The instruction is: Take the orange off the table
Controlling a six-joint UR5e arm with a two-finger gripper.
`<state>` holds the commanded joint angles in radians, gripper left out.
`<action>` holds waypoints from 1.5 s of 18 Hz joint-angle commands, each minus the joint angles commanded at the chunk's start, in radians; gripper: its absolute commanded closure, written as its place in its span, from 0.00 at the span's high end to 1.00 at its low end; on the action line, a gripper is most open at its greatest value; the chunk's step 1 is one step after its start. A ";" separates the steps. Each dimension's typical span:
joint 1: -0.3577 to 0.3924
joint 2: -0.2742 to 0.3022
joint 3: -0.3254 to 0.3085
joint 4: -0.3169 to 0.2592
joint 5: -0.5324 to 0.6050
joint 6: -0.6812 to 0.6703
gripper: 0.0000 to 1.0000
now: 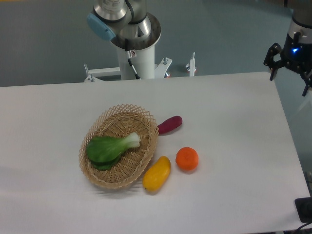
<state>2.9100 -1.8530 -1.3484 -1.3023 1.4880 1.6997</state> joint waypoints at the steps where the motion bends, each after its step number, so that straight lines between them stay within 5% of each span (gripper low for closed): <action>1: -0.002 0.000 -0.009 0.003 0.002 0.002 1.00; 8: -0.031 0.003 -0.046 0.012 0.000 -0.027 1.00; 14: -0.093 0.018 -0.228 0.220 -0.002 -0.225 1.00; 18: -0.165 0.025 -0.342 0.291 0.000 -0.406 1.00; 27: -0.350 -0.093 -0.347 0.319 0.002 -0.750 1.00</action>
<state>2.5604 -1.9465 -1.6950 -0.9834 1.4895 0.9496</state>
